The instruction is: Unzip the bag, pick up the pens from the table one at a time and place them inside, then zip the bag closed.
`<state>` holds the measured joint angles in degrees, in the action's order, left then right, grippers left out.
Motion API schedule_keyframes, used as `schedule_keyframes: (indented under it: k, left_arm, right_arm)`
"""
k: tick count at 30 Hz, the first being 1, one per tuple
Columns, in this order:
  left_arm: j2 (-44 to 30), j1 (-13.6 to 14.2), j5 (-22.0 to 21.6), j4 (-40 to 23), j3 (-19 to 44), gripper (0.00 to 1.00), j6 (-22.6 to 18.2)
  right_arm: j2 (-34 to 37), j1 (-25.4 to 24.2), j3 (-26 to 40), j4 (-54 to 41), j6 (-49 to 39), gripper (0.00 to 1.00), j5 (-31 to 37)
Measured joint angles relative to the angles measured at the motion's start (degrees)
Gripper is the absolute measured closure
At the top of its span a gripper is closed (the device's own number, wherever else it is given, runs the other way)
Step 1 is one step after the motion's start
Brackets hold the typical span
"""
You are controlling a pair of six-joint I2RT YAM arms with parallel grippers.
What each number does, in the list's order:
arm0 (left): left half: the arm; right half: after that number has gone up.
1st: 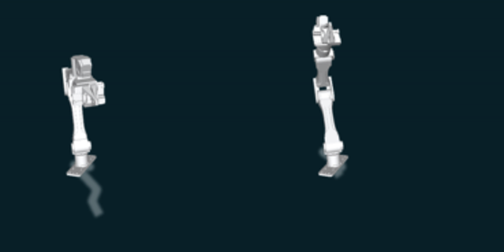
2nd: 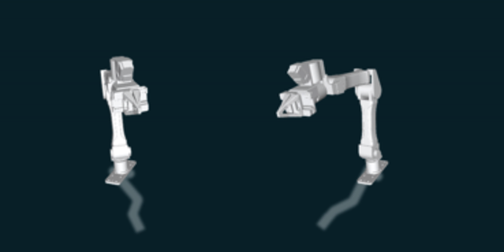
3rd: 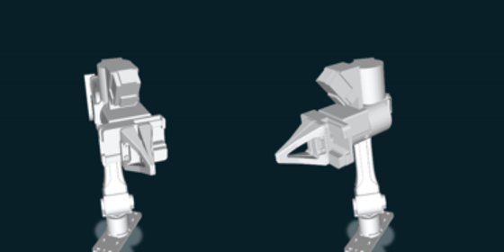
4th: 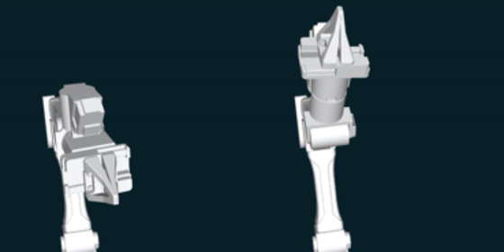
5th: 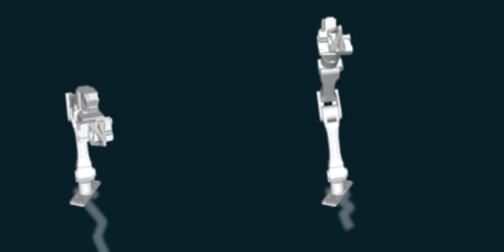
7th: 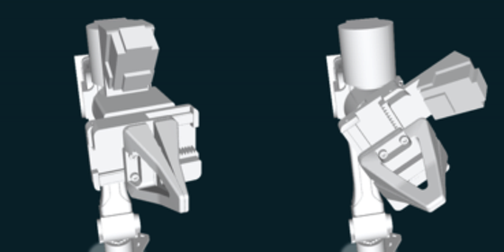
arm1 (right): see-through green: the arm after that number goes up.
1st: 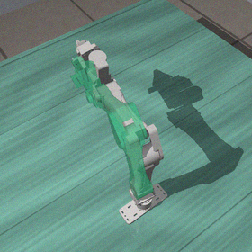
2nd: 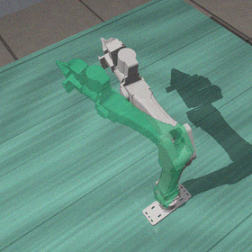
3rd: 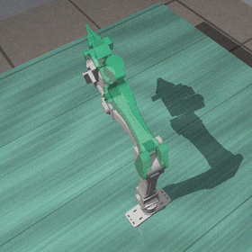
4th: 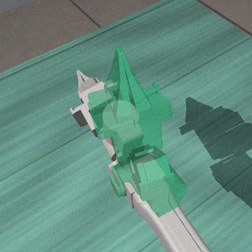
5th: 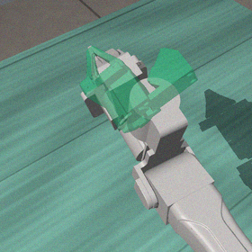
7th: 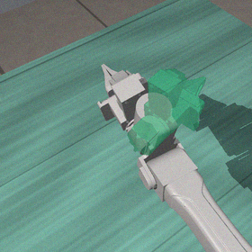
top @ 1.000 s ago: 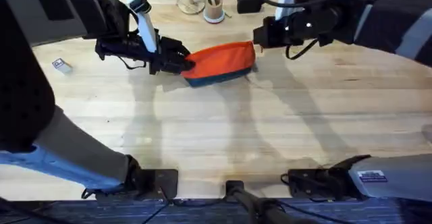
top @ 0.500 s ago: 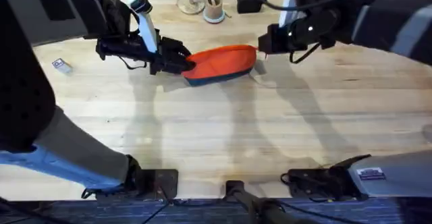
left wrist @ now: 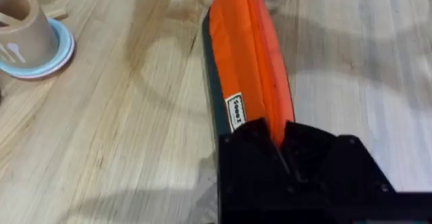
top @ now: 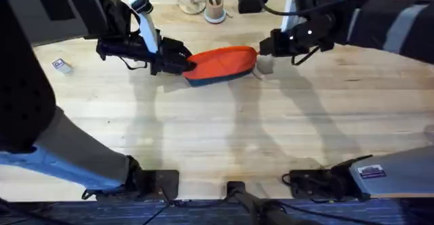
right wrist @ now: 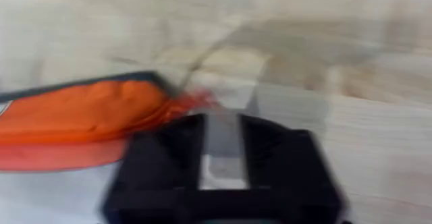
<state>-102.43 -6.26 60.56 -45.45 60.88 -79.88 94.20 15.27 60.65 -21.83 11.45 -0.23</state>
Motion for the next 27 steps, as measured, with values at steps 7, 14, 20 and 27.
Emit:
schedule_keyframes:
  k: [7, 14, 20, 27]
  left_arm:
    - [0.0, -0.4, -0.4, -0.2, 0.0, 0.957, 0.0]
    - [0.0, -0.4, -0.4, 0.1, 0.0, 0.957, 0.0]
    - [0.0, -0.6, -0.4, 0.1, 0.0, 0.467, 0.0]
    - [0.0, -0.8, -0.4, 0.1, 0.0, 0.008, 0.2]
  right_arm:
    - [-6.1, -1.0, -0.2, -1.8, -1.7, 0.008, 4.2]
    - [-13.2, 0.7, -0.2, -1.8, -2.5, 0.005, 5.0]
    - [-14.3, 0.7, -0.2, -1.9, -2.5, 0.005, 5.1]
    - [-14.3, 0.7, -0.2, -1.9, -2.5, 0.004, 5.2]
